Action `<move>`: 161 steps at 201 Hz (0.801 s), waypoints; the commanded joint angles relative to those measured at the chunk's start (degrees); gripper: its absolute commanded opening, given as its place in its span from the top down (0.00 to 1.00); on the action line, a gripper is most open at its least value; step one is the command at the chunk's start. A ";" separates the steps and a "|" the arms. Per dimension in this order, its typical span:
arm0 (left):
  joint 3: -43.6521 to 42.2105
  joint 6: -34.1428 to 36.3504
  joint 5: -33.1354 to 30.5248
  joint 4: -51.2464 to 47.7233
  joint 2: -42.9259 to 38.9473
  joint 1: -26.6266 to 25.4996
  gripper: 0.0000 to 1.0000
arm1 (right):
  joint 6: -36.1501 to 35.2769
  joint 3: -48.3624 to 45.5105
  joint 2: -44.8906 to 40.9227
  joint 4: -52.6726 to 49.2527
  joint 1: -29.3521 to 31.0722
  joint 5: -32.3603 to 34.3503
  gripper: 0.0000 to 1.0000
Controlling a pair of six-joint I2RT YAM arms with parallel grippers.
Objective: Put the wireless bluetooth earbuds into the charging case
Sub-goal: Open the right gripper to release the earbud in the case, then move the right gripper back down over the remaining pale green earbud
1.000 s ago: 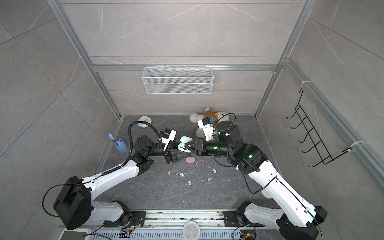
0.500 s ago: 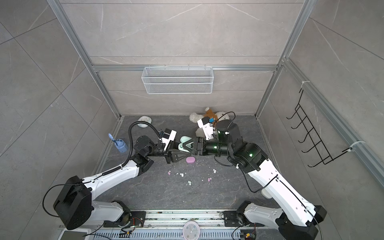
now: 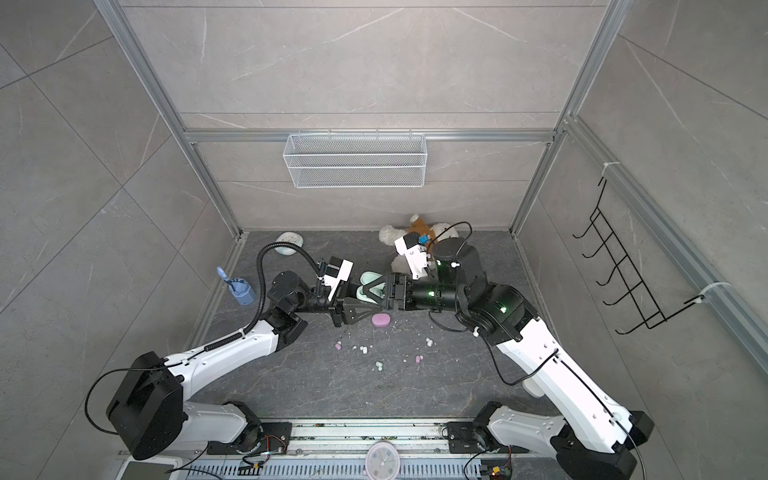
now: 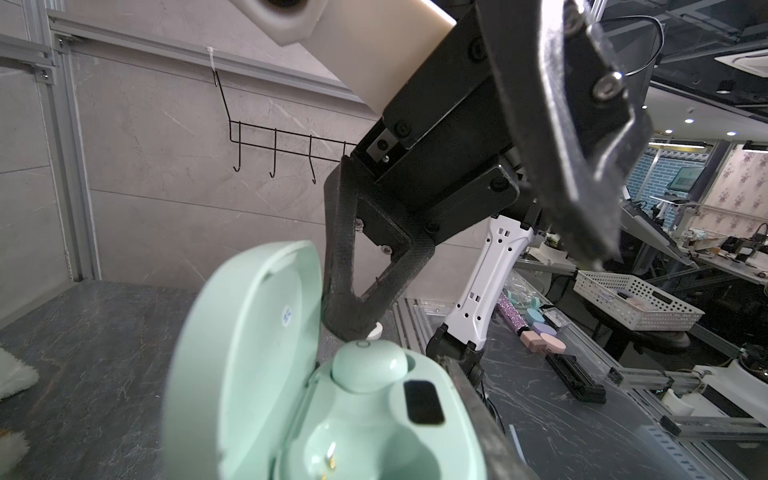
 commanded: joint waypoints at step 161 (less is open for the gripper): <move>-16.93 4.04 -11.65 -21.55 -28.12 4.39 0.81 | 4.52 -26.87 -1.67 -1.19 0.72 10.08 0.23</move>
